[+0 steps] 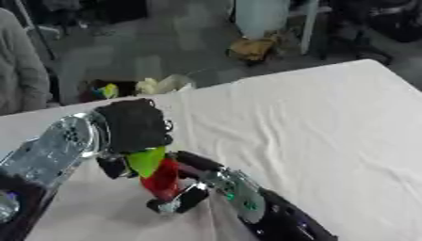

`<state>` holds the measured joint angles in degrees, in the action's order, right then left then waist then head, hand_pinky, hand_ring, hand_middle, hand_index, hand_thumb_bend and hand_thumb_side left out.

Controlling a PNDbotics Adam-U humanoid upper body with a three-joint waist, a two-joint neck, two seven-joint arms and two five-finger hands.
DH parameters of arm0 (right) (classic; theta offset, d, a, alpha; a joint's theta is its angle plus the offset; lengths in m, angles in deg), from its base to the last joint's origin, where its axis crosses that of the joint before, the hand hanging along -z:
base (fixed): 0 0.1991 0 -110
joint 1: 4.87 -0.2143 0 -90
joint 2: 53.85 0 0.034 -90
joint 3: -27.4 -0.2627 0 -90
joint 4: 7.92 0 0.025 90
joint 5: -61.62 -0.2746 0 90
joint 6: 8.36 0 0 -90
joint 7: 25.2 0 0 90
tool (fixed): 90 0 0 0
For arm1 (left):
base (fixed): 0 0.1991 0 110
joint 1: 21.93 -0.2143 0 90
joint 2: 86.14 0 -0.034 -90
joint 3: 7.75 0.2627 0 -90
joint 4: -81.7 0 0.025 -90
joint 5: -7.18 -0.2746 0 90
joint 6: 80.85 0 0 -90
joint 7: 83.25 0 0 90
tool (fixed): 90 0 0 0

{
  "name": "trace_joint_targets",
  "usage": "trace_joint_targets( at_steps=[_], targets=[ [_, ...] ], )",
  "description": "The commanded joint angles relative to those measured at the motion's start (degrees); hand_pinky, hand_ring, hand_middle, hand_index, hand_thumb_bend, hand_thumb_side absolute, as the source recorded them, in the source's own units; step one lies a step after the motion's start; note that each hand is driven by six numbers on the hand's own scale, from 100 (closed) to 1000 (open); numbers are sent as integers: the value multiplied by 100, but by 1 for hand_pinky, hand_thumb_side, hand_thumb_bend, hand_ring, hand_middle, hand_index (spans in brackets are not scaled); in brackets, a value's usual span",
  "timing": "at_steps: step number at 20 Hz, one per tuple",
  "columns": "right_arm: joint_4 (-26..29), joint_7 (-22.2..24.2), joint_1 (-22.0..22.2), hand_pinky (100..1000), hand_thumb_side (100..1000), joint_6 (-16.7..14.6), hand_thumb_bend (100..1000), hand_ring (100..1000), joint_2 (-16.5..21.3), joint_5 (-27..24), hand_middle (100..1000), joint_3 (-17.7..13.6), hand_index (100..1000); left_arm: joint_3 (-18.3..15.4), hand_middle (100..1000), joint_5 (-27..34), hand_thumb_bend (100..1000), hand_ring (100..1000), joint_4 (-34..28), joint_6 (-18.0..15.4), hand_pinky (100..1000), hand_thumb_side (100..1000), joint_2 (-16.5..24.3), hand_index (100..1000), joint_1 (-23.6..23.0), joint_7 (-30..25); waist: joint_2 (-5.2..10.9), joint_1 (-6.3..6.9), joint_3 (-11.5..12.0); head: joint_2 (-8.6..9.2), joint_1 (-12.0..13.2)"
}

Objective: Pour the contents of one cup into another cup.

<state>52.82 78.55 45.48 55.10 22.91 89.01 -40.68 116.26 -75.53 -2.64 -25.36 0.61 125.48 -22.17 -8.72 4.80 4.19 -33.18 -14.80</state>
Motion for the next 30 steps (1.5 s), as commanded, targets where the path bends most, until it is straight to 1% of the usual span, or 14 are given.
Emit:
trace_joint_targets(
  at_steps=[1,6,7,8,9,11,17,19,21,22,24,27,28,30],
  targets=[
    [52,2,-105,869,327,-9,100,874,-10,10,106,-19,499,-32,203,-41,427,100,-101,-271,429,187,141,636,122,-210,124,-20,9,46,-23],
    [43,-23,-95,869,327,7,100,874,-3,17,106,-43,499,-167,214,217,406,100,-6,-139,426,182,119,636,47,-151,122,-42,24,51,-43],
    [34,-34,-85,868,328,15,100,874,5,21,105,-57,499,-231,213,287,371,100,43,-84,417,177,97,634,-3,-113,120,-58,36,49,-53],
    [23,-45,-74,868,284,22,100,874,12,29,104,-70,499,-328,215,370,371,100,109,-10,409,177,73,631,-59,-56,119,-70,43,46,-59],
    [13,-60,-62,868,329,29,100,874,21,38,104,-85,499,-447,215,461,345,100,202,76,408,177,46,632,-136,14,118,-88,52,46,-67],
    [3,-95,-37,868,329,35,100,875,40,53,104,-116,499,-656,223,653,327,100,372,254,405,185,18,633,-268,176,118,-116,70,47,-78],
    [-10,-201,18,868,332,70,100,875,101,91,103,-203,499,-1565,248,1274,308,137,500,867,382,234,-84,637,-728,782,120,-187,113,45,-122],
    [-19,-239,35,868,332,82,100,875,123,110,103,-232,500,-1903,265,1490,355,154,533,1082,375,287,-177,639,-888,998,119,-209,120,49,-130],
    [-42,-279,61,868,340,99,100,876,151,140,105,-265,502,-2213,297,1699,364,207,526,1291,384,315,-267,642,-1014,1207,119,-229,120,48,-128],
    [-57,-307,78,868,340,107,100,876,168,156,105,-288,502,-2332,297,1801,364,207,499,1393,384,315,-309,642,-1071,1309,120,-238,119,49,-130],
    [-76,-343,91,868,340,105,100,876,178,185,105,-304,502,-2347,297,2008,364,207,472,1601,384,315,-313,642,-1121,1516,120,-242,113,52,-127],
    [-92,-364,94,868,340,94,100,876,177,208,105,-306,502,-2212,297,2306,364,207,497,1804,384,315,-253,642,-1143,1814,118,-240,107,54,-122],
    [-131,-396,140,867,369,120,100,877,223,198,110,-352,508,-2230,437,2401,594,373,530,1857,427,470,-272,664,-1192,1909,119,-278,76,56,-114],
    [-89,-529,252,867,365,233,100,876,436,184,110,-559,510,-2423,470,2581,642,409,463,2005,433,503,-335,679,-1408,2089,134,-334,47,42,-112]
  ],
)
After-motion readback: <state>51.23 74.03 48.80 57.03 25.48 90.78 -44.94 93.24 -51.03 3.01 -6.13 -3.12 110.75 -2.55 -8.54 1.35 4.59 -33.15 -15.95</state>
